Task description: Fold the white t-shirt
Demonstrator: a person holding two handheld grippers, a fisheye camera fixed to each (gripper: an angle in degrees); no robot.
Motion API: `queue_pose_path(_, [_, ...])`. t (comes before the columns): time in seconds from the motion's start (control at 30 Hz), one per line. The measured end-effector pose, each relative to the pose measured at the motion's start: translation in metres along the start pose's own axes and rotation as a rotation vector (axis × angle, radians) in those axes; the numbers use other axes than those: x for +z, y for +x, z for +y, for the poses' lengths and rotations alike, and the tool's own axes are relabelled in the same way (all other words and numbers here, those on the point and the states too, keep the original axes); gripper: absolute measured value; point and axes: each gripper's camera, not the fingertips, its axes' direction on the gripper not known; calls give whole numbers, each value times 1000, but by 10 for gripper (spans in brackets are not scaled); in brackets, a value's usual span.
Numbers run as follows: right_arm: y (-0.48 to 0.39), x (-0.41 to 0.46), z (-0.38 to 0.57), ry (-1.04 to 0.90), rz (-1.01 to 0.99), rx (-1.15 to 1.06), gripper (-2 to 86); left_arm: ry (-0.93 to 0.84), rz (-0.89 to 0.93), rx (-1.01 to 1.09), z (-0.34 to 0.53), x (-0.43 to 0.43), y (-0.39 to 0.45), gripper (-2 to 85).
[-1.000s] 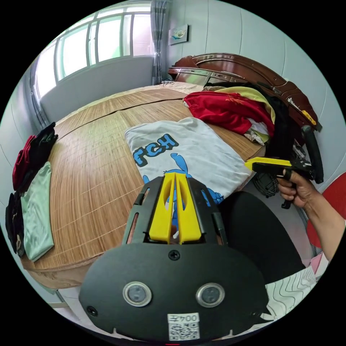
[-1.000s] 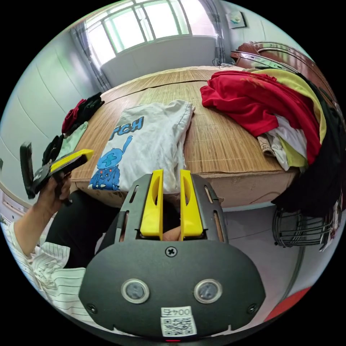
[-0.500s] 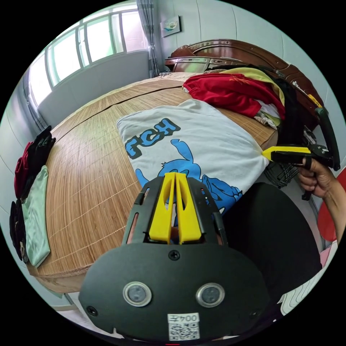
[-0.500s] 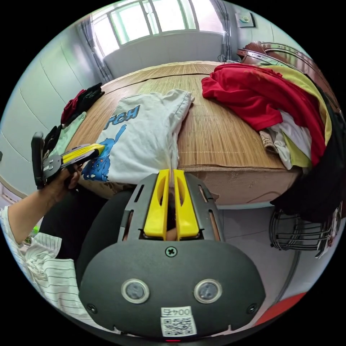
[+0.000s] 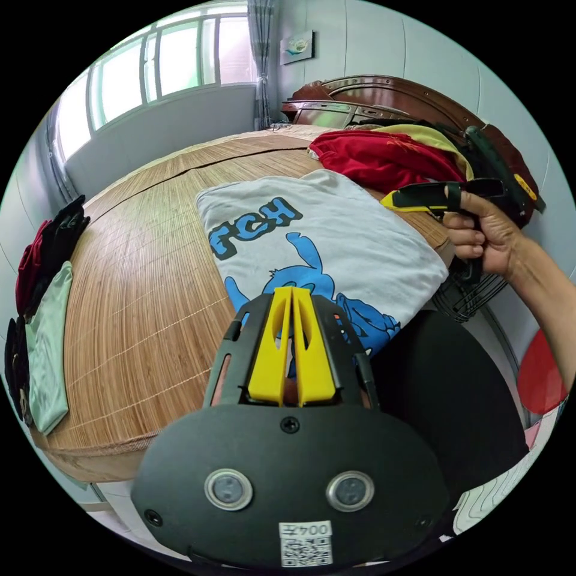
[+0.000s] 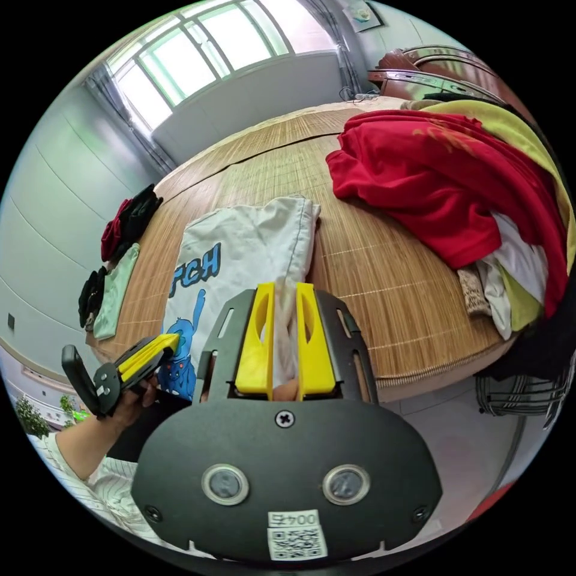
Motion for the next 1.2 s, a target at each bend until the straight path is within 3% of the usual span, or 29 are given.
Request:
queue_pose_path(0.2, [24,34,8,-84,69,-106,15,2,57,-29,1,7,-16,4])
queue_pose_path(0.43, [68,-28,44,-37,-191,-40,63,-4,87,-47,0,15,-29,4])
queue_pose_path(0.63, [68,-51,108,-39,-232,-75,47,-10,92,-47,-3,23,-37,5])
queue_pose_path(0.8, [70,-41,129,-96,-29,-136,13,-25,104,-36,-8,30,-47,4])
queue_pose_path(0.97, [106,-93,113,-31,-123,-86,53,-67,277,-54,-28,21,-60,3])
queue_pose_path(1.2, [102,-91,23,-19,-72,-148,55,-22,406,214,-77,45,31,2])
